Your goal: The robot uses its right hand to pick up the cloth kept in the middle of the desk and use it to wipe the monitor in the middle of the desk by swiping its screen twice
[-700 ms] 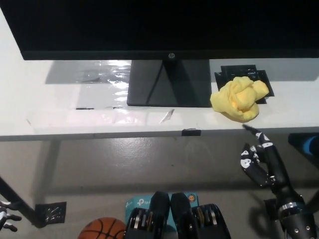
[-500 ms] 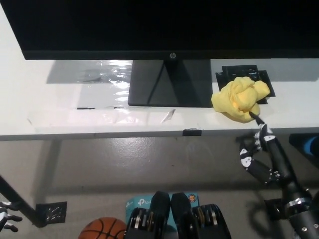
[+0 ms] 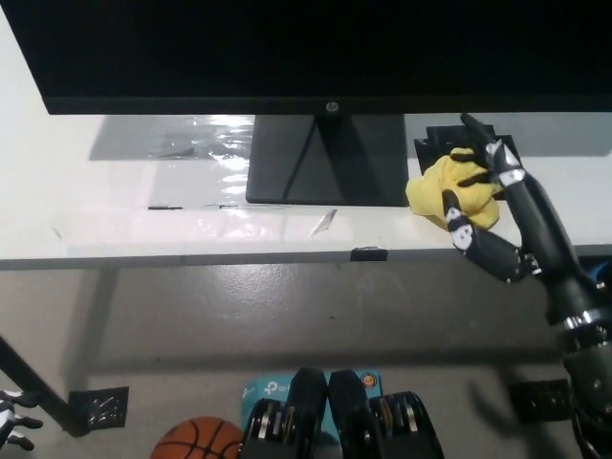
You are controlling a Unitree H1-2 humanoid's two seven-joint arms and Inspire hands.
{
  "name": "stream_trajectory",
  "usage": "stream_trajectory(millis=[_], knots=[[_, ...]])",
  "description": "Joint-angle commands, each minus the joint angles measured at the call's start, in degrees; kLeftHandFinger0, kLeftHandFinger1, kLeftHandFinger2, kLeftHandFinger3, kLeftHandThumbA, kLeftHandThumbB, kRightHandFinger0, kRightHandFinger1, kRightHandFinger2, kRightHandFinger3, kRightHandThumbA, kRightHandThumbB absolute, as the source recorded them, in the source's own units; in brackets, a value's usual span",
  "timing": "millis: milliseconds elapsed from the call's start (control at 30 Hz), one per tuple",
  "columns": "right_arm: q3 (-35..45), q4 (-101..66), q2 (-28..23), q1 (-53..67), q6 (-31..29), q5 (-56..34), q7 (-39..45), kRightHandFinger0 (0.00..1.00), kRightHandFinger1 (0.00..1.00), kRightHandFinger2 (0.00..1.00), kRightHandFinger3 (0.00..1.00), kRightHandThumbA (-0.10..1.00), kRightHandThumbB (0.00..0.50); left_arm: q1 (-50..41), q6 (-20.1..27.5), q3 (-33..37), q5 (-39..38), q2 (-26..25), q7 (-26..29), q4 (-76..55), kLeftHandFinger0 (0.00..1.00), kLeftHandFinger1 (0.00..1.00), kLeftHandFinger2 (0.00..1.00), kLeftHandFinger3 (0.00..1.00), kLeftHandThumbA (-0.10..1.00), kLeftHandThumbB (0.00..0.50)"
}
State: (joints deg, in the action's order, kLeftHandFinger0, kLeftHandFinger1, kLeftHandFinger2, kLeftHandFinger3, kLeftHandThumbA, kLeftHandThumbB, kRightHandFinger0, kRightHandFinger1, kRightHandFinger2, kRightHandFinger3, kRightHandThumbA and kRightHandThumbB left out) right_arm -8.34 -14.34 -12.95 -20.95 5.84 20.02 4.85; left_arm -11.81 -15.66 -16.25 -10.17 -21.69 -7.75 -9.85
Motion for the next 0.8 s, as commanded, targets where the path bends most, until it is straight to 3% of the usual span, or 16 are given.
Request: stream_trajectory(millis=[0, 167, 233, 333, 667, 767], knots=[[-0.21, 2.38, -1.21, -4.68, 1.58, 1.34, 2.07, 0.64, 0.8, 0.81, 1.0, 0.36, 0.228, -0.34, 0.34, -0.23, -0.18, -1.46, -0.86, -2.45, 0.4, 0.48, 0.64, 0.8, 0.43, 0.147], [-0.31, 13.21, -3.04, -9.23, 0.61, 2.64, 1.66, 0.8, 0.91, 0.9, 1.0, 0.29, 0.228, -0.41, -0.11, -0.38, -0.59, -1.5, -1.01, -2.24, 0.43, 0.48, 0.63, 0.79, 0.41, 0.142], [-0.35, 16.21, -3.53, -10.24, -1.33, 2.73, 0.98, 0.8, 0.9, 0.89, 1.0, 0.28, 0.222, -0.42, 0.37, -0.27, -0.28, -1.56, -1.02, -2.24, 0.43, 0.48, 0.63, 0.79, 0.41, 0.134], [-0.12, 24.94, -4.12, -12.73, -4.43, 2.76, -0.81, 0.91, 0.94, 0.88, 1.0, 0.28, 0.217, -0.45, 0.89, -0.23, 0.01, -1.7, -1.05, -1.86, 0.42, 0.49, 0.65, 0.8, 0.41, 0.141], [-1.69, 36.77, -5.57, -17.03, -5.62, 5.34, -1.85, 0.91, 1.0, 0.9, 0.99, 0.3, 0.188, -0.71, -0.15, -0.61, -0.21, -1.8, -0.89, -2.44, 0.42, 0.49, 0.64, 0.79, 0.42, 0.161], [-2.01, 37.8, -5.54, -16.94, -6.22, 5.43, -1.81, 0.86, 0.97, 0.9, 0.94, 0.31, 0.183, -0.67, -0.09, -0.67, -0.21, -1.75, -0.82, -2.32, 0.41, 0.48, 0.63, 0.79, 0.42, 0.17]])
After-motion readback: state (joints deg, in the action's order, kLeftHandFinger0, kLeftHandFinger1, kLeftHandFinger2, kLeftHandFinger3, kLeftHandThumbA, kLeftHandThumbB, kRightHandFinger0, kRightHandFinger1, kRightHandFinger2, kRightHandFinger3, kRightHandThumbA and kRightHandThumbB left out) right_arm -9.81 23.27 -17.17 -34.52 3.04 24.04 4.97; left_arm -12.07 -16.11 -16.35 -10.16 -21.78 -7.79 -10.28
